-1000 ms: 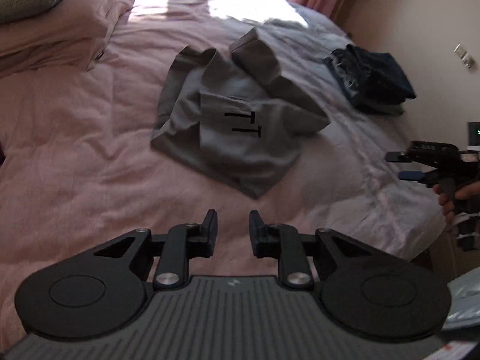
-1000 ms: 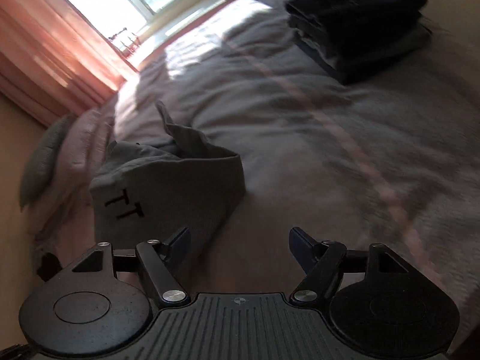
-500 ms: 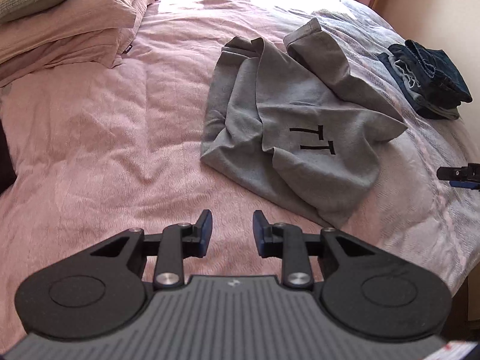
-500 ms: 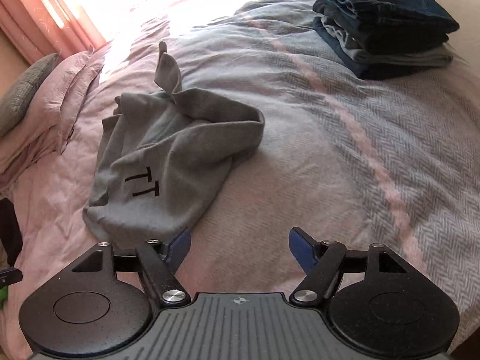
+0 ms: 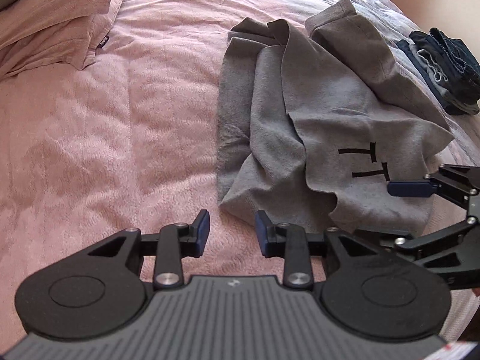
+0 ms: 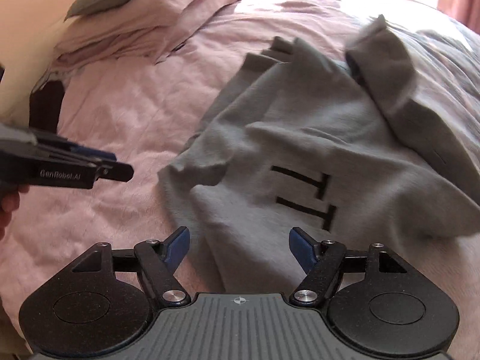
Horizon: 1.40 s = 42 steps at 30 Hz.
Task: Fold clothes
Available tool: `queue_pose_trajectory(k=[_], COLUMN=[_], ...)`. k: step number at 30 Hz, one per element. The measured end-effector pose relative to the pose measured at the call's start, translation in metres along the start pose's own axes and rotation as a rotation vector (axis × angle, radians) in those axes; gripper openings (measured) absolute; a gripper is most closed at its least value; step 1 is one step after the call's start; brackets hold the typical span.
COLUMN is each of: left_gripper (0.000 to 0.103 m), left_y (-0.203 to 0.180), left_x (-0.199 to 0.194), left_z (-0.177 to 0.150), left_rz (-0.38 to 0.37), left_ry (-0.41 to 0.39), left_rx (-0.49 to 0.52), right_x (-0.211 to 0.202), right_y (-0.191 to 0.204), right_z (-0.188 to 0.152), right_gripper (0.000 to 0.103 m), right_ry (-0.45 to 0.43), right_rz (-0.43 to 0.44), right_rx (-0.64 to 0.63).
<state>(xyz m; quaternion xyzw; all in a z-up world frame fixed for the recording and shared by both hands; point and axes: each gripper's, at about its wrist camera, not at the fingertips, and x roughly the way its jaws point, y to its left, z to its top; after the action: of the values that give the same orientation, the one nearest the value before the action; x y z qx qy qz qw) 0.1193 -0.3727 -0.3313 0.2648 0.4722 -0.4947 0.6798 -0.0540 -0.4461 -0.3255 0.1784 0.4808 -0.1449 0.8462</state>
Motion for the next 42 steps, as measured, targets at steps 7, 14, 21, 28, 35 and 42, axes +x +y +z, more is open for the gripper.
queue_pose_trajectory(k=[7, 14, 21, 28, 35, 42], left_gripper=[0.036, 0.066, 0.004, 0.0, 0.002, 0.018], left_y=[-0.012, -0.055, -0.057, -0.023, 0.022, 0.03], left_x=[0.017, 0.074, 0.04, -0.11, -0.098, -0.05], left_z=[0.02, 0.052, 0.042, -0.072, -0.196, -0.097], left_rz=[-0.062, -0.086, -0.075, -0.127, 0.036, 0.017], left_ry=[-0.021, -0.014, -0.189, -0.234, 0.264, -0.008], left_rx=[0.046, 0.147, 0.225, 0.152, 0.023, -0.084], right_x=[0.007, -0.055, -0.121, -0.215, -0.17, -0.169], right_y=[-0.057, -0.149, -0.171, -0.101, -0.082, -0.121], right_z=[0.007, -0.035, -0.06, -0.158, -0.293, -0.196], right_gripper=[0.0, 0.0, 0.0, 0.0, 0.002, 0.043], right_ry=[-0.132, -0.248, -0.343, -0.296, 0.586, 0.19], right_rz=[-0.14, -0.174, -0.219, -0.157, -0.191, -0.377], right_rx=[0.368, 0.824, 0.934, 0.812, 0.829, 0.621])
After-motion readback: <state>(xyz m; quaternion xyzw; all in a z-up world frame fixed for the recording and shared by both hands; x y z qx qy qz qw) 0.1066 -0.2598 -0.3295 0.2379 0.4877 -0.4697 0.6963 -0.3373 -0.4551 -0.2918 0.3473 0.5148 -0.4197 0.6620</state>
